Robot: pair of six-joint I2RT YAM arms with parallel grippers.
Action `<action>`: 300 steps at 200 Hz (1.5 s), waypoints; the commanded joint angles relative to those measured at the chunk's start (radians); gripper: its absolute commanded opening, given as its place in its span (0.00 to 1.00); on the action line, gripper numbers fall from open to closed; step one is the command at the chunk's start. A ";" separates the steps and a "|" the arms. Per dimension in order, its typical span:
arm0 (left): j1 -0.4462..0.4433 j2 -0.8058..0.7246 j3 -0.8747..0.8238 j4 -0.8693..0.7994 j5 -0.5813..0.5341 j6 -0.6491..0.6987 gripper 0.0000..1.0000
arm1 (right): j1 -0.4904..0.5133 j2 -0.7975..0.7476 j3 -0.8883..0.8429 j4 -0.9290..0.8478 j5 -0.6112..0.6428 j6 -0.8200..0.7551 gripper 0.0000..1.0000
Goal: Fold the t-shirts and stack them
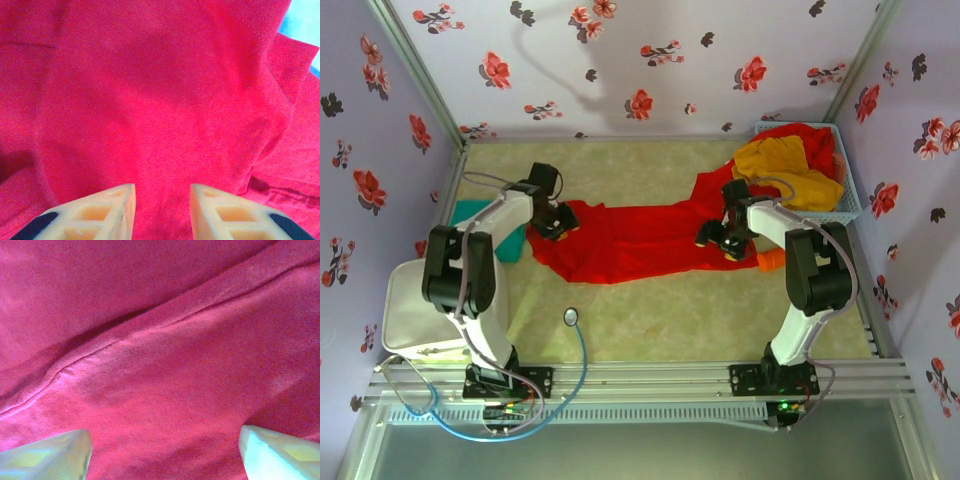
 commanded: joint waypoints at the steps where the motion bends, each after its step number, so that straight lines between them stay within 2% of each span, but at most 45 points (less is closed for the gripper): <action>1: 0.059 -0.150 -0.013 -0.103 -0.059 0.069 0.37 | 0.003 0.006 -0.017 0.004 -0.016 -0.002 0.78; 25: 0.118 -0.236 -0.051 -0.149 -0.060 0.090 0.38 | 0.005 0.012 -0.017 0.009 -0.024 0.001 0.77; 52: 0.170 -0.273 -0.141 -0.173 -0.064 0.084 0.31 | 0.007 0.013 -0.014 0.007 -0.019 -0.001 0.77; 88: 0.175 -0.188 -0.223 -0.122 -0.055 0.076 0.21 | 0.011 0.035 -0.002 0.004 -0.027 -0.001 0.77; 129: 0.144 -0.090 -0.205 -0.057 0.006 0.066 0.14 | 0.012 0.023 0.000 -0.008 -0.009 -0.007 0.77; 214: -0.022 0.073 -0.017 -0.033 0.028 0.018 0.14 | 0.011 0.021 -0.004 -0.011 -0.008 -0.003 0.77; 237: -0.055 0.111 0.031 -0.057 0.004 0.026 0.13 | 0.013 0.023 -0.004 -0.008 -0.012 -0.002 0.77; 266: -0.058 0.135 0.050 -0.082 -0.063 0.051 0.22 | 0.011 0.023 -0.011 -0.005 -0.013 -0.001 0.77; 300: -0.029 0.098 0.076 -0.136 -0.104 0.122 0.25 | 0.011 0.026 -0.016 -0.006 -0.015 -0.007 0.77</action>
